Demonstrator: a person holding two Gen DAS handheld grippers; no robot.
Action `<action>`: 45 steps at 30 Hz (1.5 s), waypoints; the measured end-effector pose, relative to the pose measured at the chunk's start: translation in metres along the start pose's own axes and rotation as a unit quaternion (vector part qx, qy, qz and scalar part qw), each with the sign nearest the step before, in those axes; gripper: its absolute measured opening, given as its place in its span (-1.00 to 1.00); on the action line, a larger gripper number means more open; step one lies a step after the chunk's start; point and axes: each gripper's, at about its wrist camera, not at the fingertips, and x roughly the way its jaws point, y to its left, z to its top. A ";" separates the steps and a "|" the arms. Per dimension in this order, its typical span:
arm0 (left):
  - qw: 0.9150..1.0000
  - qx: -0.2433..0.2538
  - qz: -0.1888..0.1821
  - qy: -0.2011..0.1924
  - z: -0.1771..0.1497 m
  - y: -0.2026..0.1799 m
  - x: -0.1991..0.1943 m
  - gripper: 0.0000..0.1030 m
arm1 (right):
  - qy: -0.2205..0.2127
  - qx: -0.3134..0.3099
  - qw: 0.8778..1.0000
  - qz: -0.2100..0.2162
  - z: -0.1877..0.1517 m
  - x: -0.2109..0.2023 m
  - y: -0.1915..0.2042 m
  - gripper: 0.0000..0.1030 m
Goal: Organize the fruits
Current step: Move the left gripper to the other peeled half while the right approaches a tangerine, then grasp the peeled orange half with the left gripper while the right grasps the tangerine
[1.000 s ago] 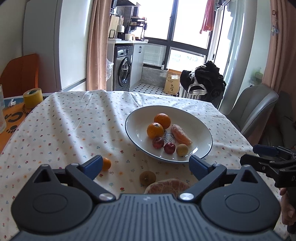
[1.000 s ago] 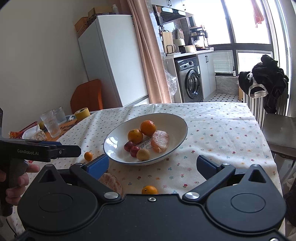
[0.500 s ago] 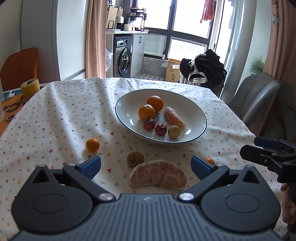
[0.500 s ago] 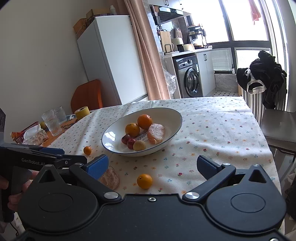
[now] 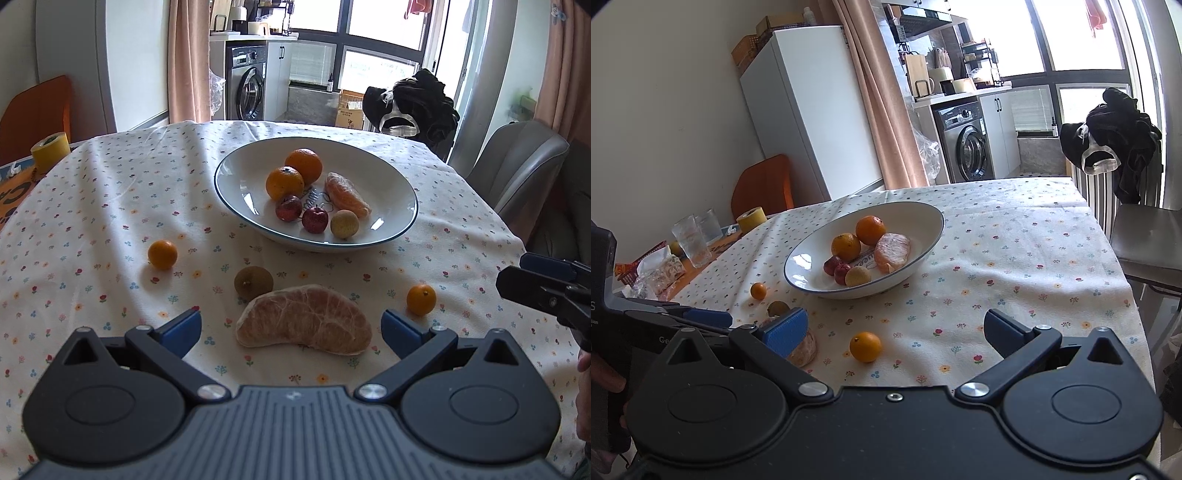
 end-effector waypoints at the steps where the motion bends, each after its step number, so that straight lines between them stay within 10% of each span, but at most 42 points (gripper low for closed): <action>1: 1.000 0.001 0.002 0.002 0.000 -0.001 0.002 0.99 | 0.001 0.000 1.000 0.000 -0.001 0.001 -0.001 1.00; 26: 0.999 0.039 0.003 0.031 0.001 -0.008 0.036 0.95 | 0.035 -0.008 0.999 0.007 -0.010 0.032 0.004 0.99; 45: 1.000 0.008 -0.019 0.006 0.005 0.020 0.012 0.74 | 0.061 -0.047 0.997 0.019 -0.008 0.055 0.026 0.43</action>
